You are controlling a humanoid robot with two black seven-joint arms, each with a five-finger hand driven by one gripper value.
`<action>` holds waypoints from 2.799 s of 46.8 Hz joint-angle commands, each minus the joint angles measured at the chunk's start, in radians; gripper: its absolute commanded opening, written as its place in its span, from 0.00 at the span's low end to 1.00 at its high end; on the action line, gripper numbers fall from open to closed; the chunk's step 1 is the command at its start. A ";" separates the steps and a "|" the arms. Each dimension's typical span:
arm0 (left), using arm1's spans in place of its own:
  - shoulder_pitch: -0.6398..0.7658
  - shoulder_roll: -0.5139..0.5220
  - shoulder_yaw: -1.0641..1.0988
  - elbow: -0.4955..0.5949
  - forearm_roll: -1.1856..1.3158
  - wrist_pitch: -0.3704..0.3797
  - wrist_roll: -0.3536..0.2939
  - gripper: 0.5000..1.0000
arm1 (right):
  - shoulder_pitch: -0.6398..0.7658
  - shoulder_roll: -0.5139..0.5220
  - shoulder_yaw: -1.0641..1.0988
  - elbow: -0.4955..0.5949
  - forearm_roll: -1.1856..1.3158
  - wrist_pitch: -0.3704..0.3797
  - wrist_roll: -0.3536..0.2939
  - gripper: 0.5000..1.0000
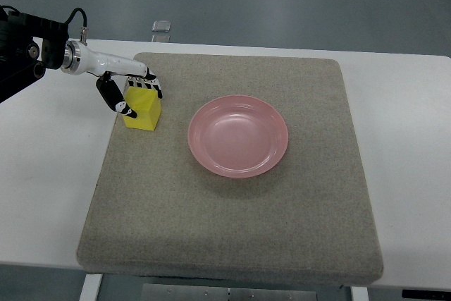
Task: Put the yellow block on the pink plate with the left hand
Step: 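Close the left hand fingers to grasp the yellow cube, then carry the yellow cube with the left hand over the pink plate, then lower the cube onto the plate and open the left hand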
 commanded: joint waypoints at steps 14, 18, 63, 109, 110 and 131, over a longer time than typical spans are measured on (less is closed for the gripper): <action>-0.026 -0.002 -0.010 0.027 -0.019 0.032 -0.004 0.00 | 0.000 0.000 0.000 0.000 0.000 0.000 0.000 0.85; -0.028 -0.008 -0.011 0.037 -0.020 0.034 -0.009 0.00 | 0.000 0.000 0.000 0.000 0.000 0.000 0.000 0.85; -0.063 -0.001 -0.088 -0.337 -0.013 0.098 -0.009 0.00 | 0.000 0.000 0.000 0.000 0.000 0.000 0.000 0.85; 0.018 -0.088 -0.077 -0.268 0.072 0.101 0.002 0.00 | 0.000 0.000 0.000 0.000 0.000 0.000 0.000 0.85; 0.018 -0.088 -0.077 -0.268 0.072 0.101 0.002 0.00 | 0.000 0.000 0.000 0.000 0.000 0.000 0.000 0.85; 0.032 -0.087 -0.087 -0.268 0.064 0.106 -0.003 0.80 | 0.000 0.000 0.000 0.000 0.000 0.000 0.000 0.85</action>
